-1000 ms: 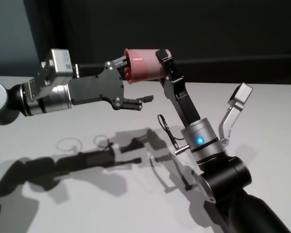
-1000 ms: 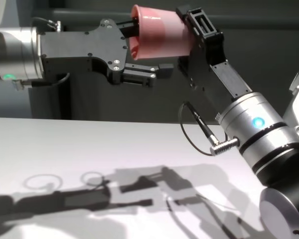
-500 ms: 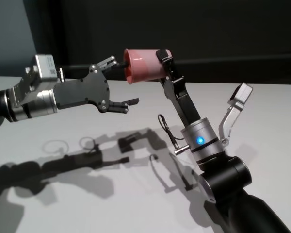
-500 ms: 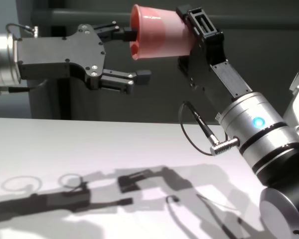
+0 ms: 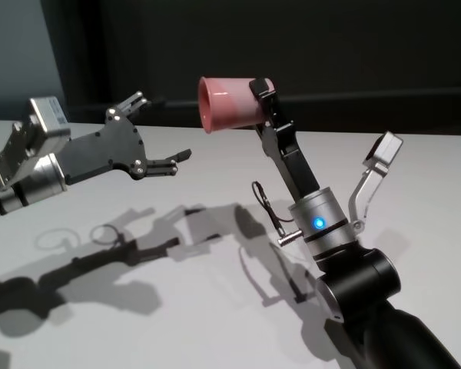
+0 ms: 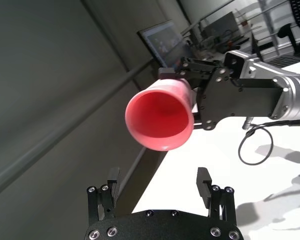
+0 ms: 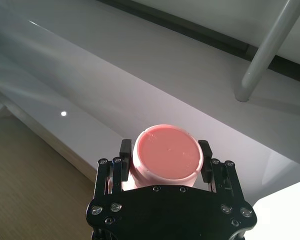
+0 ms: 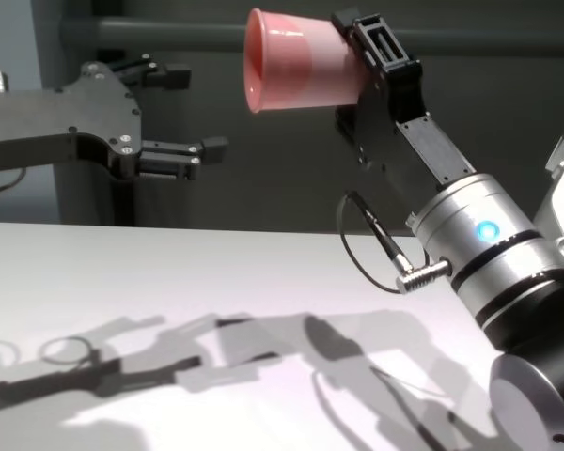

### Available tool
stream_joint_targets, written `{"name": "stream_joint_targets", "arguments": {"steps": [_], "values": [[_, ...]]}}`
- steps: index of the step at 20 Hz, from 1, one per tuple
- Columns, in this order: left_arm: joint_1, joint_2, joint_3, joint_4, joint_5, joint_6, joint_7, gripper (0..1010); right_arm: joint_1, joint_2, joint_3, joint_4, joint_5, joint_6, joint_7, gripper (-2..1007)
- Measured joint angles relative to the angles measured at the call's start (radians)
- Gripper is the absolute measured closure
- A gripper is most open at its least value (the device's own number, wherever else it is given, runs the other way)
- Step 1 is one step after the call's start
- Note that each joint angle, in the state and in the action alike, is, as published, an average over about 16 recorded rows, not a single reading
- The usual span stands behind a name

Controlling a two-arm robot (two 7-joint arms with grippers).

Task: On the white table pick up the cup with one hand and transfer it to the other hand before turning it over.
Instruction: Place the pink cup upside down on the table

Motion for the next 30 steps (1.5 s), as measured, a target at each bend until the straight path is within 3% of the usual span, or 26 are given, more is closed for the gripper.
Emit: {"name": "stream_joint_targets", "arguments": {"steps": [4,8,15,18,22,25,30], "values": [[0.072,0.008,-0.052,-0.048,0.018,0.045,0.131,9,0.0,0.0,0.0,0.0,0.0,0.0,0.0,230],[0.141,-0.002,-0.107,-0.086,0.026,0.099,0.259,9,0.0,0.0,0.0,0.0,0.0,0.0,0.0,230],[0.248,-0.044,-0.203,-0.128,-0.011,0.208,0.429,9,0.0,0.0,0.0,0.0,0.0,0.0,0.0,230],[0.286,-0.062,-0.236,-0.141,-0.035,0.244,0.47,9,0.0,0.0,0.0,0.0,0.0,0.0,0.0,230],[0.334,-0.082,-0.271,-0.157,-0.063,0.27,0.505,9,0.0,0.0,0.0,0.0,0.0,0.0,0.0,230],[0.366,-0.094,-0.287,-0.167,-0.071,0.274,0.522,9,0.0,0.0,0.0,0.0,0.0,0.0,0.0,230],[0.405,-0.109,-0.297,-0.179,-0.059,0.255,0.534,9,0.0,0.0,0.0,0.0,0.0,0.0,0.0,230]]}}
